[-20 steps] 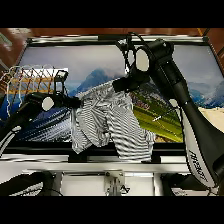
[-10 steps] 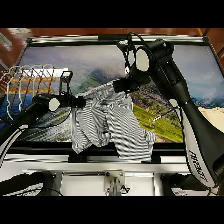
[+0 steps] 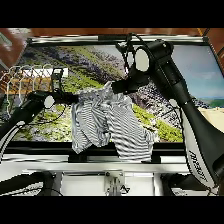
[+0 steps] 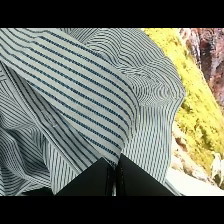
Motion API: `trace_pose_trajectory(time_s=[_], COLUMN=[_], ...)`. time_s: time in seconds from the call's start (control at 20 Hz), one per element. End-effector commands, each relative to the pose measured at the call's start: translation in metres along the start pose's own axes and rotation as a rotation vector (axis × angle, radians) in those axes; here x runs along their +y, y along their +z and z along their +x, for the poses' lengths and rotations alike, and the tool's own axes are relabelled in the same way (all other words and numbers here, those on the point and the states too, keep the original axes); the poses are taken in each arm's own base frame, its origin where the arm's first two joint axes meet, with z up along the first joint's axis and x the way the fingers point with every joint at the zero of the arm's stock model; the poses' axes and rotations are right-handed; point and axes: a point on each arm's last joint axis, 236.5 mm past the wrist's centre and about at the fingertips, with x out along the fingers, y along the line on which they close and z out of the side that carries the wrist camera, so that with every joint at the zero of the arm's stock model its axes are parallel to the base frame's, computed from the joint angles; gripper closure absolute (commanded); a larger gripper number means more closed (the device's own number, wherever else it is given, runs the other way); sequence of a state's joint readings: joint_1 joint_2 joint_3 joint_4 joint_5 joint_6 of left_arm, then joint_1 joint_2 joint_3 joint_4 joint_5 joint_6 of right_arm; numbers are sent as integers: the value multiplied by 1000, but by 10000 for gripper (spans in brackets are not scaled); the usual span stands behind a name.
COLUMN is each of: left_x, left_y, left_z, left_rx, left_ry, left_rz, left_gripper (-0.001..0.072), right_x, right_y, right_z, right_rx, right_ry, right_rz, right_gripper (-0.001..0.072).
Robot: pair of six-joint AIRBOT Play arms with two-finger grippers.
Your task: Fold the shirts.
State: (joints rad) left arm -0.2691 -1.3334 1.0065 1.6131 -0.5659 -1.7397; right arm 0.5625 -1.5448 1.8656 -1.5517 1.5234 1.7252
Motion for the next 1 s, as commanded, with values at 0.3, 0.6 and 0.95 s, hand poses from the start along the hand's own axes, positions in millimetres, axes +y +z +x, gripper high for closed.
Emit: trace_pose_trajectory(time_s=[0.3,0.6,0.95], left_x=[-14,-82,-73], left_y=[151,254,144], left_z=[-187,-524,-375], left_rx=[-379,-1034,-377], left_ry=[-24,-385,-275], left_rz=[97,61,111], left_gripper=[653,653,653], right_x=[-68,-65,-52], right_y=[71,77,-14], right_z=[-109,-372,-298], right_rx=[-396,-1137,-720], right_ry=[-303,-296,-105], right_rz=[-64,-46,118], right_gripper=[638,639,639])
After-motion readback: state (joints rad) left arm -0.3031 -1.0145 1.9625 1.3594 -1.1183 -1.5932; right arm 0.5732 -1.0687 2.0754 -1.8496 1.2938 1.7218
